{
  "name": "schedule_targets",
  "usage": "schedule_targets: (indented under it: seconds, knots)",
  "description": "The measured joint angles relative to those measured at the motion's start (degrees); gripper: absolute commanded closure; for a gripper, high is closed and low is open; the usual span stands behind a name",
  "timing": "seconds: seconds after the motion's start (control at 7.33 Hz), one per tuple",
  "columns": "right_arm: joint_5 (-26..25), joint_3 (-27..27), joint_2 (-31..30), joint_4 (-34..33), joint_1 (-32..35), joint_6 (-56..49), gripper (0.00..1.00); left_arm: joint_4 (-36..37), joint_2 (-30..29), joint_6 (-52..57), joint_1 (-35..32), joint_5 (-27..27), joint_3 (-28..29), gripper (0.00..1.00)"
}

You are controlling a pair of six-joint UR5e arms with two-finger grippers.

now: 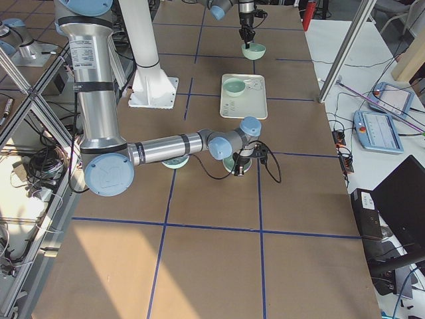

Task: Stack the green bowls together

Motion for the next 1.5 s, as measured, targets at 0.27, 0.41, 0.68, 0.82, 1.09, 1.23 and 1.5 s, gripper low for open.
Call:
schedule_targets:
  seconds: [0.27, 0.41, 0.68, 0.82, 1.09, 1.23, 1.5]
  knots:
    - [1.8, 1.4, 0.4, -0.2, 2.3, 0.2, 1.00, 2.4, -1.8, -0.9, 4.8, 5.1, 0.3, 1.00]
    - [4.5, 1.7, 0.9, -0.4, 4.5, 0.2, 1.00, 3.3, -2.4, -1.0, 7.1, 7.3, 0.7, 1.00]
    - [8.9, 1.8, 2.4, -0.9, 7.6, 0.5, 1.00, 3.7, -3.0, -1.2, 10.6, 10.9, 1.9, 1.00]
    - [9.9, 1.8, 3.3, -0.9, 8.2, 1.4, 1.00, 3.6, -3.2, -1.3, 11.5, 11.7, 2.3, 1.00]
    - [11.6, 2.0, 4.7, -0.9, 8.7, 4.0, 1.00, 3.5, -3.6, -1.3, 12.9, 13.2, 3.5, 1.00]
    - [12.0, 2.3, 5.0, -0.9, 8.8, 4.5, 1.00, 3.4, -3.9, -1.3, 13.1, 13.5, 4.0, 0.65]
    - [12.3, 2.7, 5.4, -0.9, 8.9, 4.8, 1.00, 3.4, -4.0, -1.2, 13.3, 13.6, 4.3, 0.00]
